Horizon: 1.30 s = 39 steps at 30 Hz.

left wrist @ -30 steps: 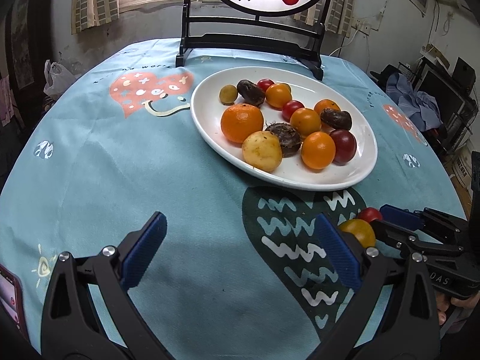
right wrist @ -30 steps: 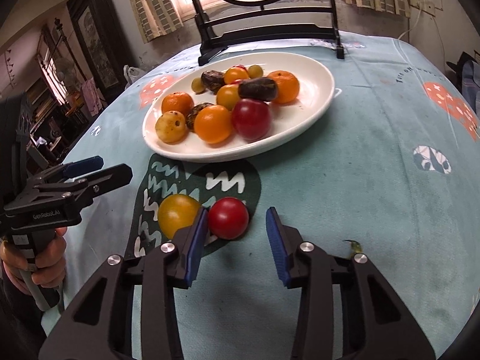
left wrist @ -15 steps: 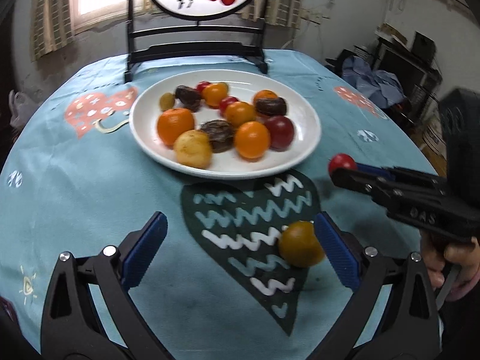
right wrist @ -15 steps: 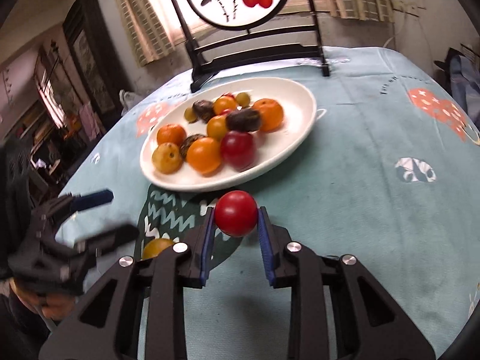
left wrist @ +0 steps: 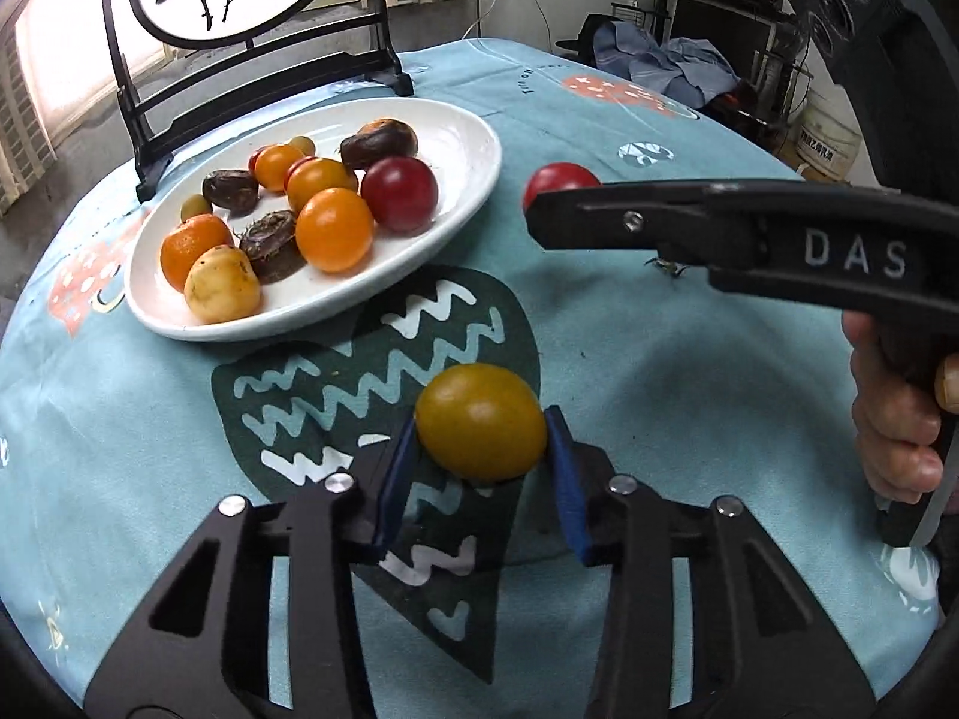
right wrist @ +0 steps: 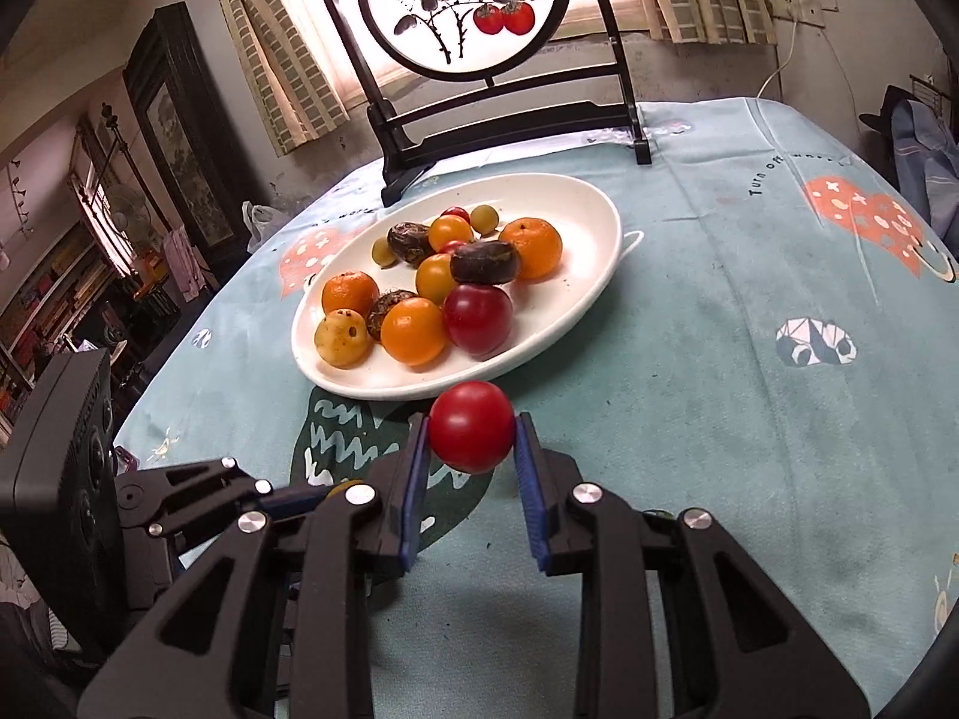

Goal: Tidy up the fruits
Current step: 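Grasp the red tomato with the right tool while the left tool grasps the yellow tomato, then carry both tomatoes onto the plate and open both tools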

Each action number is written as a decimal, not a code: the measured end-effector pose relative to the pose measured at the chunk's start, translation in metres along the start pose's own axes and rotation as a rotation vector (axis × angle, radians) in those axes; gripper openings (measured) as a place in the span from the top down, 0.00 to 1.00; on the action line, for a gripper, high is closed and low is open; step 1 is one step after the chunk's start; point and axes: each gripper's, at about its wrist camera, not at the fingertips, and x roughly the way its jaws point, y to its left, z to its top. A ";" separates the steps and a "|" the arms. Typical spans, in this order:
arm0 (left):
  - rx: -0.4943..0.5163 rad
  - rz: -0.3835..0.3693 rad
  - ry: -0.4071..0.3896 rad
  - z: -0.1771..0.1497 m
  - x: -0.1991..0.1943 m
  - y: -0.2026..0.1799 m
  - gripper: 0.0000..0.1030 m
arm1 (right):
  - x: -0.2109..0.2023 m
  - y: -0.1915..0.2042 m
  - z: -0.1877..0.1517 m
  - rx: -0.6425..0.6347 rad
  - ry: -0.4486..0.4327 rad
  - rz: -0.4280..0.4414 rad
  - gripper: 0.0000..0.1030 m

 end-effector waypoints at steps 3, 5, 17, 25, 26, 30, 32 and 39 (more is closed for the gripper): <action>0.001 0.004 -0.001 -0.001 0.000 -0.001 0.59 | -0.001 0.000 0.000 -0.005 -0.010 -0.006 0.72; -0.021 -0.013 0.000 0.000 -0.002 0.001 0.59 | -0.002 0.001 0.000 -0.012 -0.021 -0.011 0.72; -0.131 0.100 -0.166 0.071 -0.034 0.064 0.59 | 0.023 0.008 0.062 -0.055 -0.094 -0.038 0.72; -0.282 0.244 -0.101 0.101 0.002 0.116 0.21 | 0.061 0.010 0.088 -0.031 -0.042 -0.052 0.57; -0.295 0.270 -0.119 0.099 -0.004 0.118 0.18 | 0.056 0.011 0.087 -0.038 -0.041 -0.057 0.46; -0.296 0.291 -0.142 0.085 -0.034 0.115 0.09 | 0.024 0.017 0.071 -0.082 -0.050 -0.064 0.39; -0.293 0.311 -0.135 0.074 -0.050 0.108 0.05 | 0.004 0.022 0.057 -0.090 -0.040 -0.091 0.23; -0.275 0.313 -0.121 0.020 -0.094 0.075 0.03 | -0.059 0.043 -0.003 -0.157 -0.060 -0.105 0.03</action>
